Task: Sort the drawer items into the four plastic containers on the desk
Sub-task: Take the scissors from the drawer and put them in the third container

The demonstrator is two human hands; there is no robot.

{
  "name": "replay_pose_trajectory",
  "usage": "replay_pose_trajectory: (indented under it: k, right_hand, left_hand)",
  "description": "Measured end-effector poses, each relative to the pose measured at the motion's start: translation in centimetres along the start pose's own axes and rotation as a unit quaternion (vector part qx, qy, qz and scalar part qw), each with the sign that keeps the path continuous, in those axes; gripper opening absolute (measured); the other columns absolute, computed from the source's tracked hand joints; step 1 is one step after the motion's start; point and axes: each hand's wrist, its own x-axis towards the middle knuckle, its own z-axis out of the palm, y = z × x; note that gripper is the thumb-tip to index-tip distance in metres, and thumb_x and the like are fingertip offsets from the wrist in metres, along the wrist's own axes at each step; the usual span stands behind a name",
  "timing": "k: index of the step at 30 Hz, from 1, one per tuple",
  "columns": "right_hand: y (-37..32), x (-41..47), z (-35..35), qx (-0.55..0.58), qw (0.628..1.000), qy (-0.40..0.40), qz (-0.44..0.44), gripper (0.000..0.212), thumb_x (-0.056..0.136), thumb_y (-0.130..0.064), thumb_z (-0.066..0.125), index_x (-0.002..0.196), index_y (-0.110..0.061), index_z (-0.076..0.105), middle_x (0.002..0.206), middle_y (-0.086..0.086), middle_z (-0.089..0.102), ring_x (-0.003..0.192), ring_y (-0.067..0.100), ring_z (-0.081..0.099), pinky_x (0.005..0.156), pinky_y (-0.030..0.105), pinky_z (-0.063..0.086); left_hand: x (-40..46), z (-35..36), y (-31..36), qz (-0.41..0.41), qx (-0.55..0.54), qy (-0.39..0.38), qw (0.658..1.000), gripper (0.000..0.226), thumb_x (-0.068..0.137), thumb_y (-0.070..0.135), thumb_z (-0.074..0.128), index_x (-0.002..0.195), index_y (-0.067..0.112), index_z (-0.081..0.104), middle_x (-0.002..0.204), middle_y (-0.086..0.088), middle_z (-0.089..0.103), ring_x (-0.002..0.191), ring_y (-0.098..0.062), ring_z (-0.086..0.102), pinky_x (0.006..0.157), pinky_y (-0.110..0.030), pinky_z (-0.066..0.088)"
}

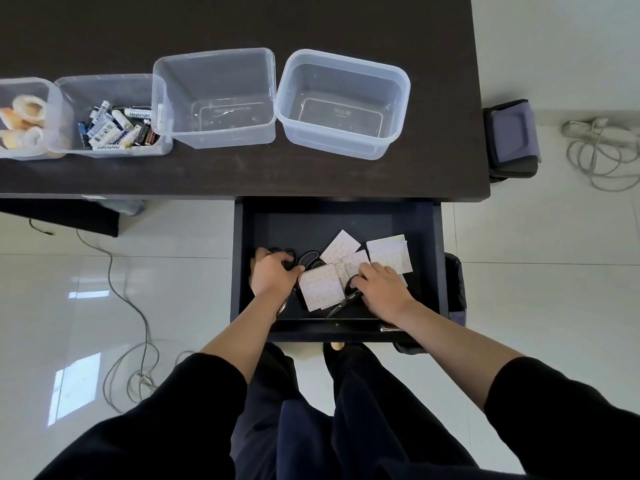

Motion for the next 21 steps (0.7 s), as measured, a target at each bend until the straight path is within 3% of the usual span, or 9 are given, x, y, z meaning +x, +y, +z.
replay_pose_trajectory:
  k: [2, 5, 7, 13, 17, 21]
  right_hand:
    - [-0.1, 0.0, 0.1, -0.009, 1.0, -0.002, -0.004, 0.046, 0.051, -0.006, 0.084, 0.093, -0.018, 0.07, 0.092, 0.004, 0.06, 0.082, 0.025, 0.059, 0.065, 0.035, 0.05]
    - [-0.2, 0.2, -0.1, 0.0, 1.0, -0.011, -0.02, 0.042, 0.078, -0.001, 0.061, 0.119, -0.013, 0.059, 0.12, 0.007, 0.05, 0.109, 0.029, 0.048, 0.087, 0.037, 0.041]
    - [0.0, 0.3, 0.0, -0.015, 1.0, -0.018, -0.019, 0.044, 0.082, 0.0, 0.054, 0.125, -0.011, 0.054, 0.127, 0.007, 0.045, 0.115, 0.029, 0.043, 0.092, 0.037, 0.037]
    - [0.2, -0.3, -0.2, -0.011, 1.0, -0.009, 0.005, 0.039, 0.069, -0.007, 0.073, 0.107, -0.017, 0.067, 0.108, 0.003, 0.058, 0.099, 0.025, 0.055, 0.078, 0.033, 0.046]
    - [0.6, -0.4, -0.1, 0.029, 1.0, 0.005, -0.008, 0.039, 0.082, -0.006, 0.061, 0.12, -0.013, 0.06, 0.12, 0.007, 0.053, 0.111, 0.029, 0.048, 0.089, 0.039, 0.042]
    - [0.9, -0.9, -0.6, 0.064, 0.998, 0.026, -0.009, 0.034, 0.086, -0.012, 0.06, 0.12, -0.013, 0.059, 0.12, 0.006, 0.054, 0.111, 0.029, 0.048, 0.092, 0.039, 0.042]
  left_hand:
    - [0.3, 0.0, 0.4, 0.001, 0.005, -0.001, 1.0, 0.03, 0.074, 0.038, 0.077, 0.098, 0.022, 0.071, 0.12, -0.003, 0.047, 0.112, -0.021, 0.043, 0.087, -0.037, 0.048]
    - [0.7, 0.0, 1.0, 0.0, 0.018, 0.001, 1.0, 0.026, 0.07, 0.036, 0.08, 0.09, 0.021, 0.07, 0.118, -0.003, 0.046, 0.112, -0.022, 0.042, 0.09, -0.038, 0.043]
    - [0.9, 0.1, 1.3, -0.004, 0.02, -0.001, 1.0, 0.025, 0.069, 0.035, 0.082, 0.086, 0.021, 0.07, 0.118, -0.002, 0.046, 0.113, -0.022, 0.042, 0.094, -0.04, 0.041]
    - [1.4, 0.2, 2.0, -0.009, 0.02, 0.003, 1.0, 0.015, 0.076, 0.03, 0.076, 0.078, 0.018, 0.069, 0.121, -0.004, 0.045, 0.114, -0.024, 0.042, 0.097, -0.043, 0.039]
    - [1.3, 0.1, 2.1, 0.036, 0.06, 0.013, 0.997, 0.012, 0.08, 0.029, 0.071, 0.083, 0.017, 0.069, 0.121, -0.004, 0.046, 0.117, -0.025, 0.041, 0.1, -0.041, 0.033]
    - [0.9, -0.5, 1.8, 0.065, 0.076, 0.028, 0.995, 0.014, 0.083, 0.028, 0.067, 0.089, 0.016, 0.069, 0.121, -0.004, 0.049, 0.116, -0.025, 0.043, 0.103, -0.043, 0.031]
